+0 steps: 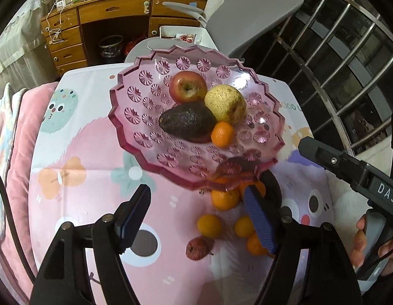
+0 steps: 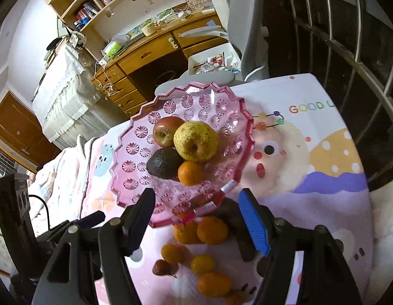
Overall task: Organize fruits
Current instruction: 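Withdraw both tools from the bowl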
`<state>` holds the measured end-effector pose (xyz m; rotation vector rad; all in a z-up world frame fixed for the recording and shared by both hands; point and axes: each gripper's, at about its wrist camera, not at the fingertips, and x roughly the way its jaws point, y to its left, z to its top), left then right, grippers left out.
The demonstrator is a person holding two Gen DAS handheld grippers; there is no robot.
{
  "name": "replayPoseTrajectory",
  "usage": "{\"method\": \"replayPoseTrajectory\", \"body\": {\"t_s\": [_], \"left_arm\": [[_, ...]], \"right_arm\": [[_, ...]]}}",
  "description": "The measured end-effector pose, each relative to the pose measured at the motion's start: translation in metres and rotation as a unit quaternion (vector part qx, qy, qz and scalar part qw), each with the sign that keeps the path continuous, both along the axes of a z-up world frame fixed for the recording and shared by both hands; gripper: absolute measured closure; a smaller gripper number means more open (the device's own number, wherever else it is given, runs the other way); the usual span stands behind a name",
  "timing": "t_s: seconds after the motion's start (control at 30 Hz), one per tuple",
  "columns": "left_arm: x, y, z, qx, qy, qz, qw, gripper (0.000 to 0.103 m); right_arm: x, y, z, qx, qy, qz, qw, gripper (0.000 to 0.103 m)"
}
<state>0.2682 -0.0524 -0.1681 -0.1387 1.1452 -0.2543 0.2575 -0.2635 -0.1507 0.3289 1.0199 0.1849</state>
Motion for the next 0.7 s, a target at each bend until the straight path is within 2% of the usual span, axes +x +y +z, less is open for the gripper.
{"method": "replayPoseTrajectory", "body": {"t_s": [0.4,0.7], "left_arm": [[-0.027,-0.002,-0.011,0.006,0.027,-0.031,0.9991,0.029],[-0.036,-0.007,-0.030,0.008,0.056,-0.053,0.9970,0.029]], "right_arm": [[-0.063,-0.001,0.011,-0.048,-0.057,0.021,0.997,0.034],[-0.103,0.013,-0.005,-0.096,-0.078,0.062,0.990,0.034]]}}
